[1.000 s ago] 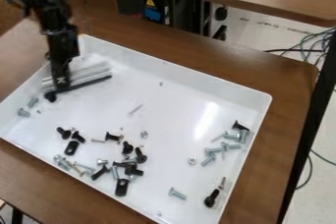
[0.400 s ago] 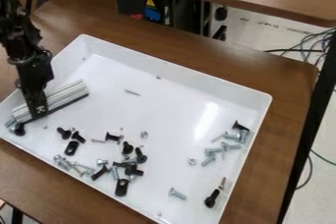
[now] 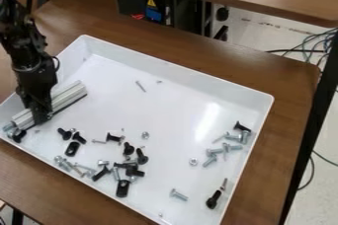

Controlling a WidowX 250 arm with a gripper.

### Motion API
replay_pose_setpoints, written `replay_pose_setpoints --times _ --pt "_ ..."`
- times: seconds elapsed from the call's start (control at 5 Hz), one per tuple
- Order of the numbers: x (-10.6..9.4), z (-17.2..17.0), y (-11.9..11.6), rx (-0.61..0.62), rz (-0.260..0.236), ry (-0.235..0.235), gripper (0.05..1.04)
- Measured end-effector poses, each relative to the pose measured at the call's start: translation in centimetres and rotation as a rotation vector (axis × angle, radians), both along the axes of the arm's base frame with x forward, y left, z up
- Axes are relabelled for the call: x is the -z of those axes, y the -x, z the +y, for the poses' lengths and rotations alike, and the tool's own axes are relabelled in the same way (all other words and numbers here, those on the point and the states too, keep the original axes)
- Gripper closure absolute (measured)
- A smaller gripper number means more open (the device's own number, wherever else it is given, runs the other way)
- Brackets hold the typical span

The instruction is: Sweep into pile

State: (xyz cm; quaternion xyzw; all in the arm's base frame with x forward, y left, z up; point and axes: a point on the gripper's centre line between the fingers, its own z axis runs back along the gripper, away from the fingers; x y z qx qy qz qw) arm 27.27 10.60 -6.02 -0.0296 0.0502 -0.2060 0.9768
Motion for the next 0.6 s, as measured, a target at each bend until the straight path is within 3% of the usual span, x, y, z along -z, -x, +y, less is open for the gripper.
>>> replay_pose_setpoints --times 0.2,0.6 --pt "0.3 -2.2 -0.5 -0.063 -0.014 -0.013 0.731" --pt "0.4 -4.6 -1.2 -0.237 -0.025 0.019 0.731"
